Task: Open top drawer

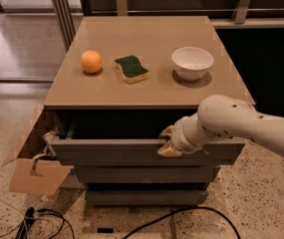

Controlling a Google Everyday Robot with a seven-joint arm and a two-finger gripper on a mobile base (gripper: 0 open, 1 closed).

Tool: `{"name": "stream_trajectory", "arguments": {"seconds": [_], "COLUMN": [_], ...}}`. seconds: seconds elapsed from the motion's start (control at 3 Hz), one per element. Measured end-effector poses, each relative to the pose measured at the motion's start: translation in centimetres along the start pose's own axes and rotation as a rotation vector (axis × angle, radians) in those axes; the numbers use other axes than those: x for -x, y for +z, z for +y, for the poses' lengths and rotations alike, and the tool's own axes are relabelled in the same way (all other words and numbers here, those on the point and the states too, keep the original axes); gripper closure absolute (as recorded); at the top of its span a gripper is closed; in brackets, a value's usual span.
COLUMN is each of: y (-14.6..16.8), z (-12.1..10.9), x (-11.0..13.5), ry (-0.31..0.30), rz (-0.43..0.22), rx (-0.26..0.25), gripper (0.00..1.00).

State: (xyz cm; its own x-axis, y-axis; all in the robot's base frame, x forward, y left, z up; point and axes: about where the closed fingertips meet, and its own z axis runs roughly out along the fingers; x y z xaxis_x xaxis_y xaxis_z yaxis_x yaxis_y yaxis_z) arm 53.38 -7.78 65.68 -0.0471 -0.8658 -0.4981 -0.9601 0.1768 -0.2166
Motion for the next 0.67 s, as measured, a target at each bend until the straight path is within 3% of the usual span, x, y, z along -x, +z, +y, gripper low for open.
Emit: {"name": "stream_trajectory", "arguments": {"seconds": [0.33, 0.67], "y": [-0.58, -0.58], "z": [1.65, 1.65], "x": [-0.66, -0.65], "ry": [0.017, 0.017], "rz": [0.0, 0.0], "rx": [0.002, 0.002], "gripper": [1.0, 0.81]}}
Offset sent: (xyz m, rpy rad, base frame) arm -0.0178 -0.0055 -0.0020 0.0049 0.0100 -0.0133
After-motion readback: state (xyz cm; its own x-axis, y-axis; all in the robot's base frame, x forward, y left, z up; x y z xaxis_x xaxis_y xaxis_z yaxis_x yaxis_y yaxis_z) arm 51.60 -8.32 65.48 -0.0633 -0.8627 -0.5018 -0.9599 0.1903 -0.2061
